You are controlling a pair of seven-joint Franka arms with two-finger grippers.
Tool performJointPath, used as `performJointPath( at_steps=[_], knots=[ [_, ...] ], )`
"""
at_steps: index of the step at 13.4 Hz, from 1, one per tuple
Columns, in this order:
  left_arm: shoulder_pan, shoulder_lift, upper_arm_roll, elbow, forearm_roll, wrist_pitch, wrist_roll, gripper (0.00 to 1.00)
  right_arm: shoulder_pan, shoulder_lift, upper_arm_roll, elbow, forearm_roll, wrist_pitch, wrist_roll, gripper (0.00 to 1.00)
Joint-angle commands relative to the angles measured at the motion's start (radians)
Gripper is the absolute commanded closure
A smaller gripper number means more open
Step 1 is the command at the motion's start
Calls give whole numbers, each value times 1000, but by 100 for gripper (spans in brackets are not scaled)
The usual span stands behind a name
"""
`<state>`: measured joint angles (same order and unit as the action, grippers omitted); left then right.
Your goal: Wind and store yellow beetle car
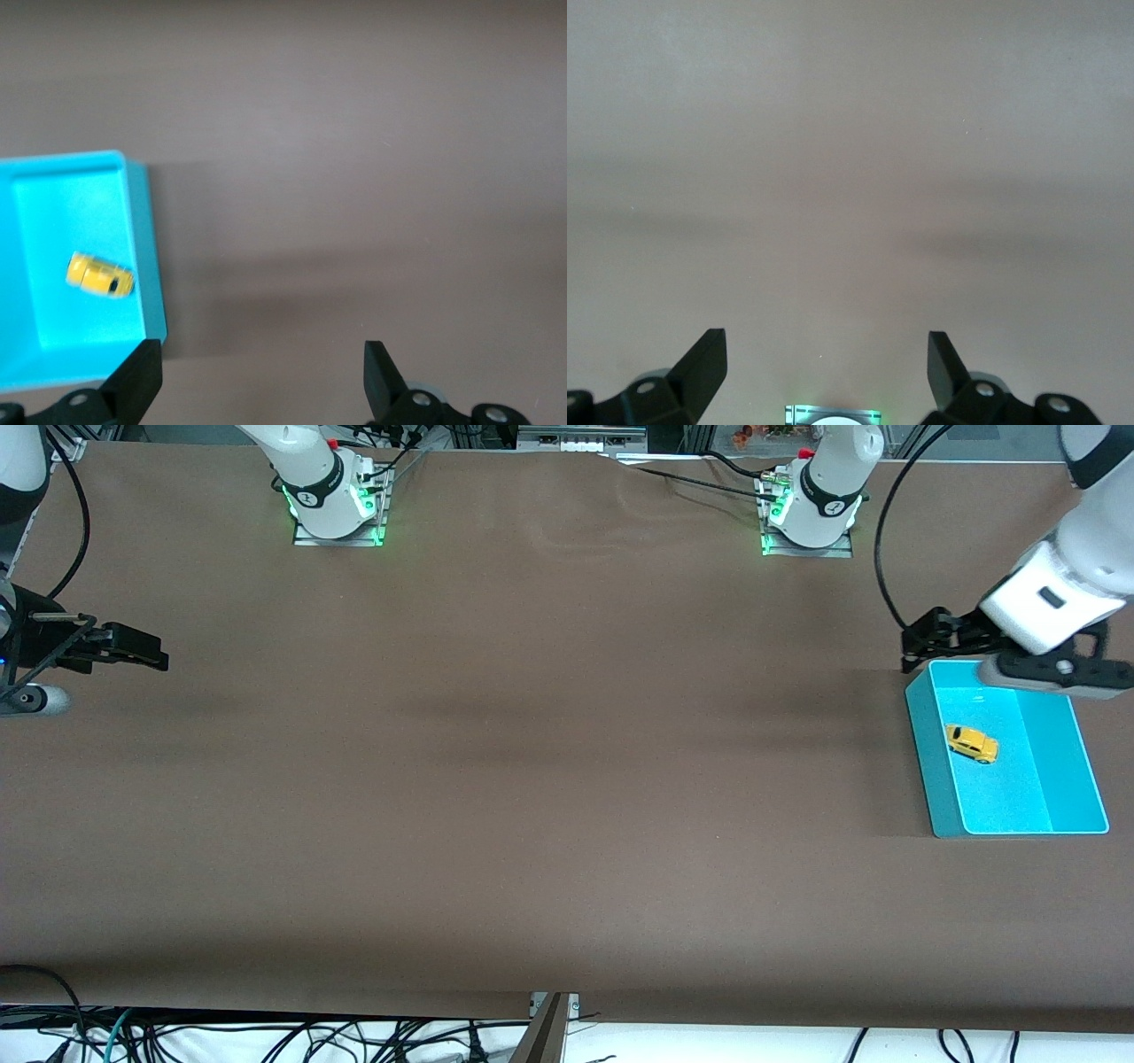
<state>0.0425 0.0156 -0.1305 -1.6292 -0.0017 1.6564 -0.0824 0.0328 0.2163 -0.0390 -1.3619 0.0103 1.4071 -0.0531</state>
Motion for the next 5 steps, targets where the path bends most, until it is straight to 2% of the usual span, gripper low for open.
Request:
performJointPath(
  at_steps=[1,5],
  knots=[
    [-1,-45,31,-52,12,19,-76,0,3,-12,1,-6,10,3,9,0],
    [0,-31,52,-52,14,2,-73,0,4,-12,2,-6,8,3,9,0]
  ],
)
